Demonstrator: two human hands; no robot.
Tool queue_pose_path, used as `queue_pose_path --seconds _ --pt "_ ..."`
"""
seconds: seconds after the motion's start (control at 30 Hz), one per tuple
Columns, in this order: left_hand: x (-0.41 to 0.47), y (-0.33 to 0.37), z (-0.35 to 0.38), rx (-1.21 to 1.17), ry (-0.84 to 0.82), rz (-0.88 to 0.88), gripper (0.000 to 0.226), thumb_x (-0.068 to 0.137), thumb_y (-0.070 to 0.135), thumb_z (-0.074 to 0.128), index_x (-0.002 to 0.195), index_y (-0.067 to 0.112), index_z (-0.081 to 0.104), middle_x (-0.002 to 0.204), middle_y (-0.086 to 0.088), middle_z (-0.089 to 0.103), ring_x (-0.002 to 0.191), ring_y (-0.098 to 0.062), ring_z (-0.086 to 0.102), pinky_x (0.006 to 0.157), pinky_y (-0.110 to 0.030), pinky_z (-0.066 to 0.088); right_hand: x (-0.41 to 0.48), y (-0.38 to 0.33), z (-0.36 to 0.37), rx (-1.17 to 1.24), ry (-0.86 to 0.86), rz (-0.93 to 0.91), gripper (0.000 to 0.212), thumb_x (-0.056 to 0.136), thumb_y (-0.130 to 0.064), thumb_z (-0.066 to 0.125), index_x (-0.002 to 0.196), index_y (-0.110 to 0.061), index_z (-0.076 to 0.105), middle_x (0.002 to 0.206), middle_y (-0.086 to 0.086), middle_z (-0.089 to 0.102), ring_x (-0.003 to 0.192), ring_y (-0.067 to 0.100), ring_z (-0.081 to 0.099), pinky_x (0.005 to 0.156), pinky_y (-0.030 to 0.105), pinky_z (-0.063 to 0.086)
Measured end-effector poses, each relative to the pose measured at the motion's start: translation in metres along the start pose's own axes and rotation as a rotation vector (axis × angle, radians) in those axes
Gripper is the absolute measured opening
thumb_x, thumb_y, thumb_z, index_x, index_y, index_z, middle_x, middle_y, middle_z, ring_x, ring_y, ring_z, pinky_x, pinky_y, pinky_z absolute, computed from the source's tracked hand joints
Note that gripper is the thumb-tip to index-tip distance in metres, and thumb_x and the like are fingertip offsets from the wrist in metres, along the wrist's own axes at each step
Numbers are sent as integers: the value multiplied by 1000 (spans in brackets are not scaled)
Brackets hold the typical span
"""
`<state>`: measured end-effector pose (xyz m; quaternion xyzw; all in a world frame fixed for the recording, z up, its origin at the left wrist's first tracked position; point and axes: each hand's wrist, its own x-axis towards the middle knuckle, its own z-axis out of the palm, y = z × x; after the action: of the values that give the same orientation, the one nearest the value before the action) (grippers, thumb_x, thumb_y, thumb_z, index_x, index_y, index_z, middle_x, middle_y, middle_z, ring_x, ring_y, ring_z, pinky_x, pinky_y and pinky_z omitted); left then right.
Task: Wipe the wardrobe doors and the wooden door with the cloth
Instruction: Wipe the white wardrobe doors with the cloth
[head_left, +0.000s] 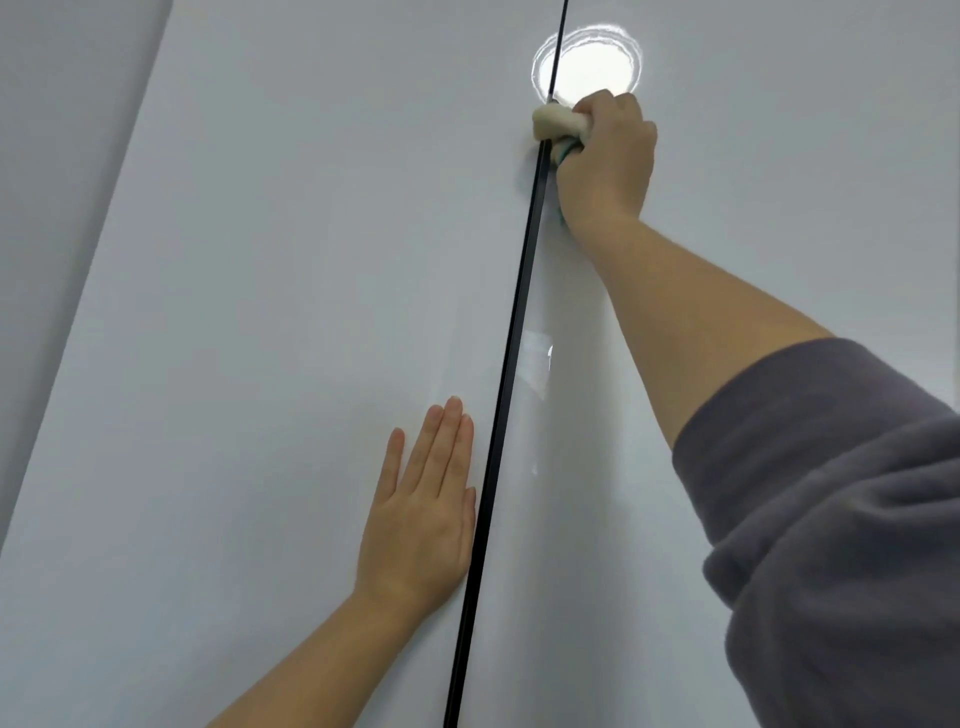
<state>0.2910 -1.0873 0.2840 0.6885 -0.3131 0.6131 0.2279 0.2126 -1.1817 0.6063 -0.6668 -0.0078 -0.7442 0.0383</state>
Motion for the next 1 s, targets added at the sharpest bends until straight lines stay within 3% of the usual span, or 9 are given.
queue_pose_path --seconds 0.33,0.43,0.63,0.8,1.0 --pt "1 0 -2 9 -4 3 57 97 19 27 151 0 25 161 -12 17 150 -25 14 118 -51 20 -17 4 1 -4 17 -24 42 83 1 41 117 -15 59 121 -1 56 108 23 47 87 32 43" --pt "0 0 -2 6 3 5 57 98 19 27 151 0 25 161 -13 18 150 -25 15 118 -52 20 -46 10 -2 69 32 -34 42 79 3 43 114 -11 61 115 3 59 102 26 49 80 28 40" --pt "1 -1 -2 13 8 12 57 98 19 28 151 0 25 161 -13 18 150 -25 16 118 -52 20 -148 27 -17 177 7 -142 37 72 4 48 102 -8 65 101 4 64 87 23 48 74 27 36" --pt "1 -3 -3 -33 20 12 55 100 20 28 151 0 27 160 -13 21 149 -25 18 120 -51 17 -254 42 -46 189 -133 -272 41 68 10 55 103 -6 69 106 4 66 93 22 51 83 30 44" --pt "-8 -6 -7 -65 -29 40 53 103 21 26 151 0 25 160 -13 20 150 -25 15 121 -49 11 -366 58 -67 211 -264 -322 39 69 11 65 103 -8 69 111 1 65 94 23 55 76 37 46"
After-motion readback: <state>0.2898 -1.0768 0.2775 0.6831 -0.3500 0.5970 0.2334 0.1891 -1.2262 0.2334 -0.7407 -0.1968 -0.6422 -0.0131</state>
